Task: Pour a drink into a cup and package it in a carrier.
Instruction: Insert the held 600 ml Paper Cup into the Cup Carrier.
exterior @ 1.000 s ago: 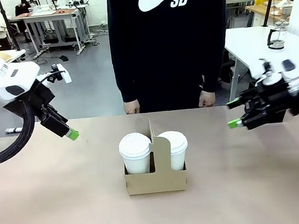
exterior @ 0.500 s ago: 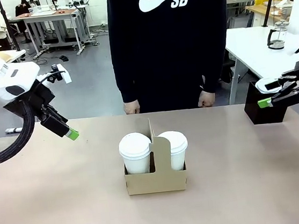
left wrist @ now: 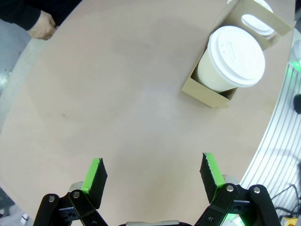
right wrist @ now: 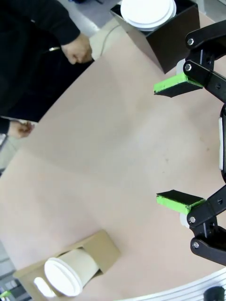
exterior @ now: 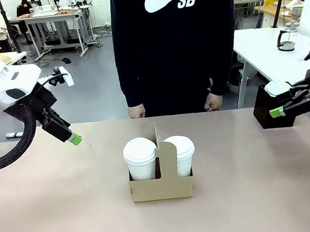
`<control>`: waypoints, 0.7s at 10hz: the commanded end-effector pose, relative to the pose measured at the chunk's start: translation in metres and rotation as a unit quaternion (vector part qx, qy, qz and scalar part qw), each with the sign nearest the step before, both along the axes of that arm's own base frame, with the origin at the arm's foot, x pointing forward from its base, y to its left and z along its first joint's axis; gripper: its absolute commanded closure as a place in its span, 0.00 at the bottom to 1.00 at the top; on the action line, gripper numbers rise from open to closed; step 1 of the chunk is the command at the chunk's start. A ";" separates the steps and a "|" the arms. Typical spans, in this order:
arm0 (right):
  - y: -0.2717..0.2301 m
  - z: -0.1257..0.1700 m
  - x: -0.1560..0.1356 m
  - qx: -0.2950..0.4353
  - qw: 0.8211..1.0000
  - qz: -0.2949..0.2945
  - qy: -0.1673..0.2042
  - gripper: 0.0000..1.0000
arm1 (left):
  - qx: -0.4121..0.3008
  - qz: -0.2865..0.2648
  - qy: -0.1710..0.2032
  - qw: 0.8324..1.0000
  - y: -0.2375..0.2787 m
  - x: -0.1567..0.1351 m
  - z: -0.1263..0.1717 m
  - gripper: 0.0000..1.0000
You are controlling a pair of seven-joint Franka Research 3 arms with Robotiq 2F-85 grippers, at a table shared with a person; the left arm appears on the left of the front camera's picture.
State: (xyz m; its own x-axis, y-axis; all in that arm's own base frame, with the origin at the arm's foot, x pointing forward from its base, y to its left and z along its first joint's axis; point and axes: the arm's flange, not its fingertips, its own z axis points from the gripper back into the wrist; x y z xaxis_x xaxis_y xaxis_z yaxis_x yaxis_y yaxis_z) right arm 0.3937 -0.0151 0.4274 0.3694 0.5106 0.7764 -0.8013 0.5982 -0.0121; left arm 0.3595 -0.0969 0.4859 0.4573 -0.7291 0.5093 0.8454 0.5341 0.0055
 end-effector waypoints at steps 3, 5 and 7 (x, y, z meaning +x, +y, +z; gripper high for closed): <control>0.000 0.002 -0.001 -0.006 1.000 0.002 -0.005 0.00 | -0.009 0.002 0.004 1.000 0.000 -0.001 0.001 0.00; 0.000 0.002 -0.001 -0.006 1.000 0.002 -0.005 0.00 | -0.009 0.002 0.004 1.000 0.000 -0.001 0.001 0.00; 0.000 0.002 -0.001 -0.006 1.000 0.002 -0.005 0.00 | -0.009 0.002 0.004 1.000 0.000 -0.001 0.001 0.00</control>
State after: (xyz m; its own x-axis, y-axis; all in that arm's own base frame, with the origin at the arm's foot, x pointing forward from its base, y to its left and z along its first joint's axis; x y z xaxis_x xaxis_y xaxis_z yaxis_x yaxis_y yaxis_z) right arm 0.3938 -0.0137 0.4282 0.3648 0.5115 0.7780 -0.8040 0.5945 -0.0139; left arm 0.3595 -0.0969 0.4859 0.4573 -0.7290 0.5093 0.8454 0.5341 0.0055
